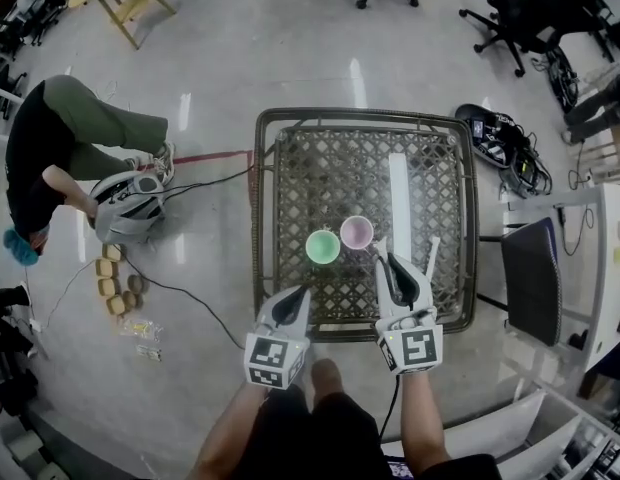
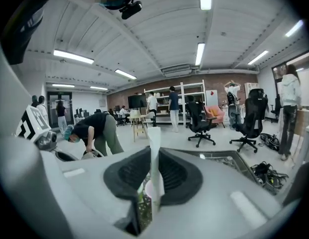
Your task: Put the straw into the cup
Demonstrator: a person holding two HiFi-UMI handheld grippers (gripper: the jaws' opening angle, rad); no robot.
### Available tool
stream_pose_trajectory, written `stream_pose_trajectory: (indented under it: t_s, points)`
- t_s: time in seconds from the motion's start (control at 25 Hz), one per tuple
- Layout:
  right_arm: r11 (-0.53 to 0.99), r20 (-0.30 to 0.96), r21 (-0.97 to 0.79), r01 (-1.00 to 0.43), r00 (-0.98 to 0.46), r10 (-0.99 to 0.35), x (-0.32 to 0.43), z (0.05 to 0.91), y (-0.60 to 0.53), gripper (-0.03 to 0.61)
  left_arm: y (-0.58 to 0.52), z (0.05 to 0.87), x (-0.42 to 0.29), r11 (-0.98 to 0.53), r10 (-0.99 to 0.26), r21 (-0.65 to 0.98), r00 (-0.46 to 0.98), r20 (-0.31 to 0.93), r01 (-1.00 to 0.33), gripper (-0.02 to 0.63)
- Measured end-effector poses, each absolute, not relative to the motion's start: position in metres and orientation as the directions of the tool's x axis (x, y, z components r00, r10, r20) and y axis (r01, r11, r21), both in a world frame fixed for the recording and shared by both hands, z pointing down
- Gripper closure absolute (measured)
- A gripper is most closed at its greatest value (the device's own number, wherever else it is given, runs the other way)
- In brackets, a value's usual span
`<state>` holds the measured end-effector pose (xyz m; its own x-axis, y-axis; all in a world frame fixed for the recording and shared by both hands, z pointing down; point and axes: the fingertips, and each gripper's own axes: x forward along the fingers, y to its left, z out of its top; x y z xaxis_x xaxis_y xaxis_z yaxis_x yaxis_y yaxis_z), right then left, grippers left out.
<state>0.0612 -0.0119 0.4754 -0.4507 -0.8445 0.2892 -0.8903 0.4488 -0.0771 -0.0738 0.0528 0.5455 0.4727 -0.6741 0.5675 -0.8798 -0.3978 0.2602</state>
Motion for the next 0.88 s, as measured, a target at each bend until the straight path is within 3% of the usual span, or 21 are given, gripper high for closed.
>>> stream_pose_trajectory:
  t_s: [0.4,0.88]
  points:
    - [0.494,0.152,-0.126,-0.86,-0.509,-0.848,0.012,0.441,-0.029,0.522,0.053,0.544,-0.101,-0.367,-0.698,0.259,0.448,0.559,-0.894,0.607]
    - [0.517,0.079,-0.218,-0.828,-0.543,-0.836,-0.027,0.456,-0.055,0.522,0.054,0.56,-0.128,-0.322,-0.709,0.26,0.414,0.571,-0.91,0.607]
